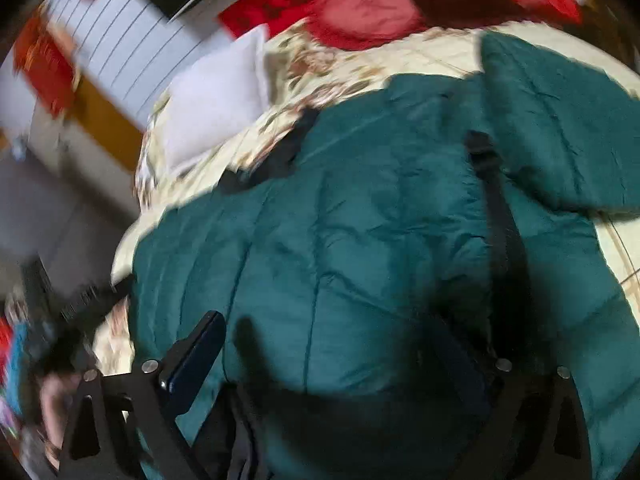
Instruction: Fold large clothes
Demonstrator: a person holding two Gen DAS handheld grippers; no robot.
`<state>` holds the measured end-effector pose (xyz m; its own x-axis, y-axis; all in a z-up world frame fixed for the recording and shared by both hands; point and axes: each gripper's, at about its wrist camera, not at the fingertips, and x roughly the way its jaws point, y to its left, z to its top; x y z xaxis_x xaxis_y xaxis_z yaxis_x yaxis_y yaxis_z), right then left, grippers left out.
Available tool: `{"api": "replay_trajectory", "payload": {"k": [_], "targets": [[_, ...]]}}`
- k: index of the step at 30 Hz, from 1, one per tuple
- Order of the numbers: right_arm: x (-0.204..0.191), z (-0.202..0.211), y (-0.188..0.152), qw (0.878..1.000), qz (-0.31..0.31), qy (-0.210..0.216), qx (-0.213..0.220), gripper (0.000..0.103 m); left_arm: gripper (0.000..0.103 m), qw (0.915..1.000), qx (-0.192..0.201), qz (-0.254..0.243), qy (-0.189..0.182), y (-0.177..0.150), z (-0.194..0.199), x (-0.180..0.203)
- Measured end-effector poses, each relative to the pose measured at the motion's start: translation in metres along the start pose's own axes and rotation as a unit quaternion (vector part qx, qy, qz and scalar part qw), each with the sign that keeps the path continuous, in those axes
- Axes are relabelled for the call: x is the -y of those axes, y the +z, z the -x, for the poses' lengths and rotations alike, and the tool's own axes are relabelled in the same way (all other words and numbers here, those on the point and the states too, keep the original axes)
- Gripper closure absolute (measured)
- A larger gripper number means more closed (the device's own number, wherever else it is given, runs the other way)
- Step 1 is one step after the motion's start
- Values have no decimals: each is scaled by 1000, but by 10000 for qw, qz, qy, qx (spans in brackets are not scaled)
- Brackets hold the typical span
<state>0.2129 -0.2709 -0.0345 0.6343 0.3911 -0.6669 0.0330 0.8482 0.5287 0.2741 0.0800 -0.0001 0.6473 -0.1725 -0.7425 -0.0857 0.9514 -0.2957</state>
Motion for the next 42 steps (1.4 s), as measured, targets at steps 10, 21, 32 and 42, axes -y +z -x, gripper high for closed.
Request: {"api": "replay_trajectory", "payload": {"k": [10, 21, 32, 42], "targets": [[-17, -38, 24, 9915, 1111, -638, -227, 0, 61, 9995, 9, -69, 302, -15, -4, 5], [-12, -22, 20, 9850, 1088, -1301, -313, 0, 61, 9989, -85, -244, 396, -18, 3, 14], [-14, 70, -16, 9736, 1442, -1581, 793, 1, 61, 9986, 194, -389, 288, -67, 62, 13], [85, 100, -42, 9934, -29, -972, 606, 1, 61, 9987, 123, -193, 454, -104, 57, -15]]}}
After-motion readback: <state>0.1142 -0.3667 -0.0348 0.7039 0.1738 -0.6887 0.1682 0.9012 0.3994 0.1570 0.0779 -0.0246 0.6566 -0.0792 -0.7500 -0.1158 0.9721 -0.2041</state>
